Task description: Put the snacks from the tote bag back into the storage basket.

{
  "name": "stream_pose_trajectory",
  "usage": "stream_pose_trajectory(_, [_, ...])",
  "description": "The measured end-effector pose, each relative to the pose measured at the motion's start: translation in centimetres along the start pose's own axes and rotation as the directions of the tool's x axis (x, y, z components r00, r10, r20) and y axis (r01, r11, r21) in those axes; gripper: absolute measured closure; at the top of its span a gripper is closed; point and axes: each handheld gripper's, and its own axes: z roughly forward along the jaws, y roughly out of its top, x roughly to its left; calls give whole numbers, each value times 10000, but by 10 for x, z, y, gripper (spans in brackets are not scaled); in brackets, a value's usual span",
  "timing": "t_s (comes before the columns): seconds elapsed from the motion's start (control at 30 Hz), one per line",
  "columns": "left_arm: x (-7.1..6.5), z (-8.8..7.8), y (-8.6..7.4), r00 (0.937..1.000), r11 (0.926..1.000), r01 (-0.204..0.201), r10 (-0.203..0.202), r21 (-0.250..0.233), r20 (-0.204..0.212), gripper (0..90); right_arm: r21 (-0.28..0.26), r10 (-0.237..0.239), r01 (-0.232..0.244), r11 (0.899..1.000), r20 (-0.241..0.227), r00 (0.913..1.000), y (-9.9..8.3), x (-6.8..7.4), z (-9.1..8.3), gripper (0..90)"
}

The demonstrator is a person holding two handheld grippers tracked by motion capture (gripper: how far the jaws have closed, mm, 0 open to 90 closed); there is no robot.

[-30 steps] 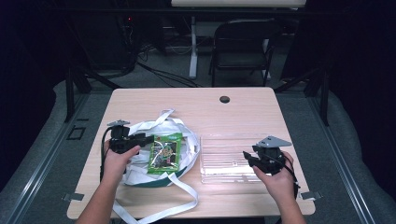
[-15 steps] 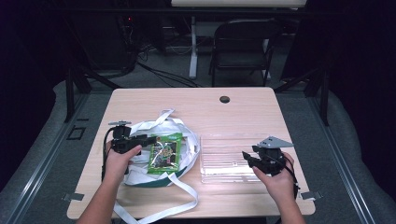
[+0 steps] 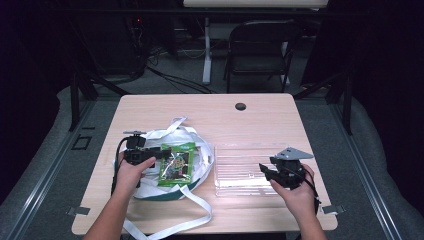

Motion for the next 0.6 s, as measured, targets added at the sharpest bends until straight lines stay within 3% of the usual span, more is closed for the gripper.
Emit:
stream_pose_trajectory(0.13, [-1,5,-1,9999,9996,-121,122,239,-45,379,-33,23,-23,10000,2,10000,-1,0,0,521])
stream_pose_trajectory(0.6, [2,22,-7,9997,9969,144,-158,780,173,392,62,-18,18,10000,4,10000,-2,1,0,520])
